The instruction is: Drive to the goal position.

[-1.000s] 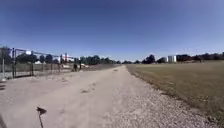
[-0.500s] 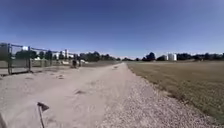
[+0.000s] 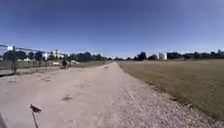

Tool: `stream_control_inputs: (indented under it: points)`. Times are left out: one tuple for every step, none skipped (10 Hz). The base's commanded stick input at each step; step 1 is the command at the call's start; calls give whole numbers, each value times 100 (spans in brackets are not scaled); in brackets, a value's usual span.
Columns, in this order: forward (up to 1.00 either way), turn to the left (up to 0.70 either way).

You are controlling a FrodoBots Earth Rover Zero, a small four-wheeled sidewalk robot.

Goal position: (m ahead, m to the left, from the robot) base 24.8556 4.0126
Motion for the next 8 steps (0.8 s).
stream_control_inputs:
  points:
    - [69, 3]
    - [69, 3]
    - [69, 3]
    - [69, 3]
    - [69, 1]
    - [69, -24]
    - [69, -13]
    - [69, 3]
